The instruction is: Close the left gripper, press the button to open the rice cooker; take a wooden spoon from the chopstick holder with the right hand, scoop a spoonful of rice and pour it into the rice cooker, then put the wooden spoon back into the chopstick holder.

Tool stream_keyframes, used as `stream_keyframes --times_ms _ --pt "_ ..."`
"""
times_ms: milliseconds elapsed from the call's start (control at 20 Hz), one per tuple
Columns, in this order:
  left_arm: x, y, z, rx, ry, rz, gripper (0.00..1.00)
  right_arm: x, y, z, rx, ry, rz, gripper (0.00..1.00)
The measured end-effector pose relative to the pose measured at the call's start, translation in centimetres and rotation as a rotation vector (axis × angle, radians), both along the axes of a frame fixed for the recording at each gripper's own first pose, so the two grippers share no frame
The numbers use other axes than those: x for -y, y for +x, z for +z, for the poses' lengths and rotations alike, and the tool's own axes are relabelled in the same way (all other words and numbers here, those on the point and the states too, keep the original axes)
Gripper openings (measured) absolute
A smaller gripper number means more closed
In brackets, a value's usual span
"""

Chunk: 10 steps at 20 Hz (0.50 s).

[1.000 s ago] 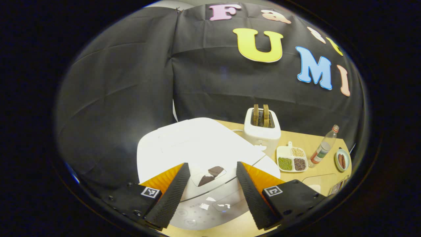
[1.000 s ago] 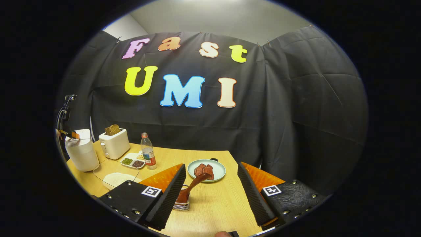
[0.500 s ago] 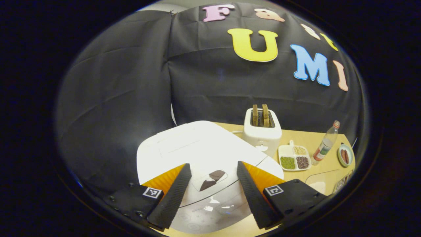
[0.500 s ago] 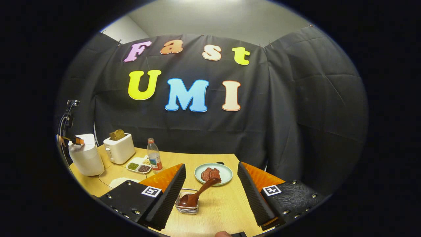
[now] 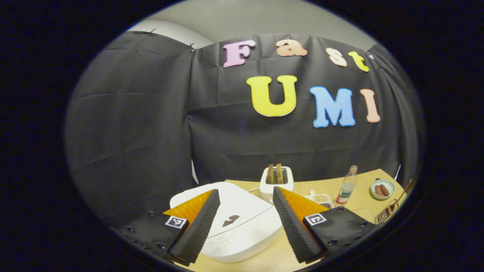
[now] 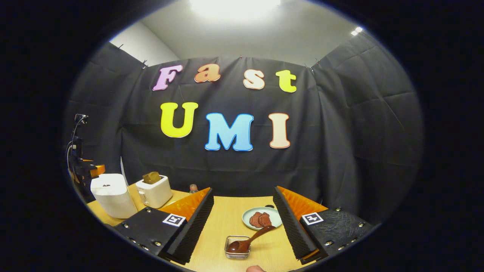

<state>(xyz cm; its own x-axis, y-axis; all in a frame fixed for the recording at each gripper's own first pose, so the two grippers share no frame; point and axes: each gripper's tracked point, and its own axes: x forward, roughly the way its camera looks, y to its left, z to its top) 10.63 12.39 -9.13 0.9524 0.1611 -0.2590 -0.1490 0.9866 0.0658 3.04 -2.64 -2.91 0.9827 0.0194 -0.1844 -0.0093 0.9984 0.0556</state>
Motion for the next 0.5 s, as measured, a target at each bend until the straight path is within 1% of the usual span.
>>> stream_keyframes --times_ms 200,300,500 --pt "3.3 -3.3 5.0 0.11 -0.031 -0.056 0.98 -1.3 0.7 1.7 0.06 -0.014 0.006 0.96" --pt "4.5 -5.0 6.5 0.154 -0.036 -0.073 0.98 -2.2 0.8 2.0 0.074 0.015 0.011 0.96" --pt "6.5 -7.9 8.2 0.207 -0.006 -0.093 0.98 -3.4 1.3 2.0 0.073 0.086 0.019 0.96"
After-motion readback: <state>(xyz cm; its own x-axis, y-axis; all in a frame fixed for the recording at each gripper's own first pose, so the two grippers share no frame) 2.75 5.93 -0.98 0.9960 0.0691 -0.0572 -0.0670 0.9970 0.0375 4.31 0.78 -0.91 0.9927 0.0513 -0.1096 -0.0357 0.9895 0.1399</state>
